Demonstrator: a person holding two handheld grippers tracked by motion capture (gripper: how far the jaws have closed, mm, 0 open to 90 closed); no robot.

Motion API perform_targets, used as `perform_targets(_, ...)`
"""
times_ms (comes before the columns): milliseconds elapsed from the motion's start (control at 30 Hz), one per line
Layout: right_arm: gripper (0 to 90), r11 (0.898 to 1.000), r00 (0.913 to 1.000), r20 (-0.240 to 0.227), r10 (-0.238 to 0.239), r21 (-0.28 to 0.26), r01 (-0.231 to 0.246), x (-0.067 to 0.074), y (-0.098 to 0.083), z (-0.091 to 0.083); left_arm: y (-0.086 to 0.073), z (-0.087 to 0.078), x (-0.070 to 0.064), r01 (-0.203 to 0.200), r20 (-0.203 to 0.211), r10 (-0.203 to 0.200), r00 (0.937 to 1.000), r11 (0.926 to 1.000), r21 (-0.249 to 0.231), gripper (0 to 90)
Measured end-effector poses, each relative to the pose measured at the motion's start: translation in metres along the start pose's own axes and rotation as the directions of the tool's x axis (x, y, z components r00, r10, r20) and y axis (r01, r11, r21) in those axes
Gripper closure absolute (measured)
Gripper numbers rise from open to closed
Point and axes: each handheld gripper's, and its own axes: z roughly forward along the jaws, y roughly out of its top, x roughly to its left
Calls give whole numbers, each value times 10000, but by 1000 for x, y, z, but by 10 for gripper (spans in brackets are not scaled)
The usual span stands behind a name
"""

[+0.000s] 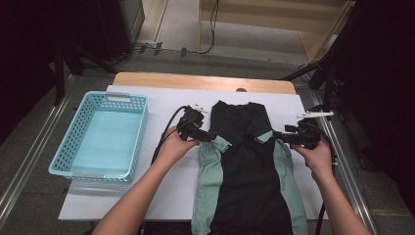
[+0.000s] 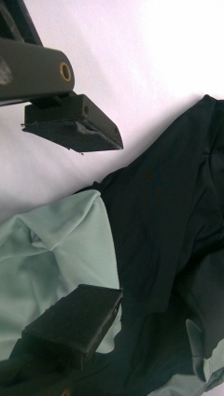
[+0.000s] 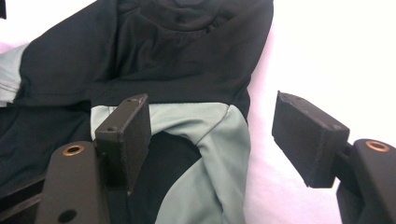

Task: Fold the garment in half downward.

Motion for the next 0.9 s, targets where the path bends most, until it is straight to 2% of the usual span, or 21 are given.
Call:
perform_targets(600,273,10000,9997,229,14,18,-14,-2,9,13,8,14,3,79,-261,-78,9996,10000,17,245)
perform_targets(800,277,9999,9995,313,-37,94,34,-2,11,17,8,18,0,-140,-345,140,9993,9999,-2,244)
perform_targets(900,277,9999,9995,315,18,122,-21,-2,13,20,9,19,1,-104,-348,103,9993,9999,-15,243)
